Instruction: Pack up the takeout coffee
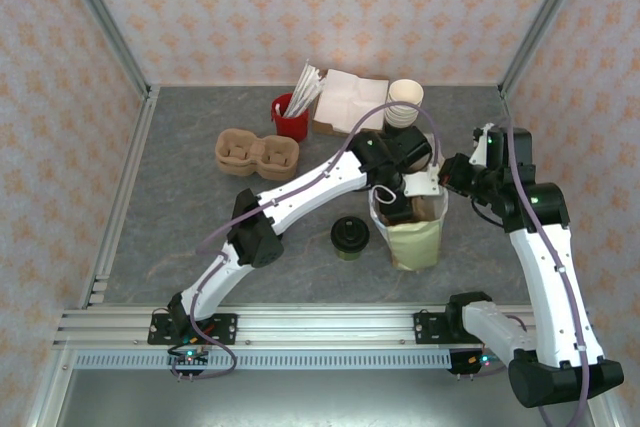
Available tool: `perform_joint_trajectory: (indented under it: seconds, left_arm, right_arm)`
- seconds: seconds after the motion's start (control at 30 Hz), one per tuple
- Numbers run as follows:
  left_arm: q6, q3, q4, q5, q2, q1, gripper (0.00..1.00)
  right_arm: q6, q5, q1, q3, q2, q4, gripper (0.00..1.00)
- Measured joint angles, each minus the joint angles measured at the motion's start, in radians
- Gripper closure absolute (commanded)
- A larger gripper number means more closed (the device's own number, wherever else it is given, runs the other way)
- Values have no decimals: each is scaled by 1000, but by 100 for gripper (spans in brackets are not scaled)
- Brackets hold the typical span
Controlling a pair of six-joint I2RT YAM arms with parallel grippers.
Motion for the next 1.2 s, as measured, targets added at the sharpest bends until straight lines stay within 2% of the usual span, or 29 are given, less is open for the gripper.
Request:
perform_joint_trajectory:
  seconds: [0.37,0.63,1.2]
  left_arm:
    - [-4,-6,-40,5,-20,19,52]
    - [-3,-6,-24,11,11,12,52]
    - [-14,15,-8,8,66,-17,52]
  right_arm:
    - [118,-76,-9,-37,-2,66,100]
    - [128,-159,-119,-93,-11,78,100]
    - [52,-105,-131,-77,11,33,100]
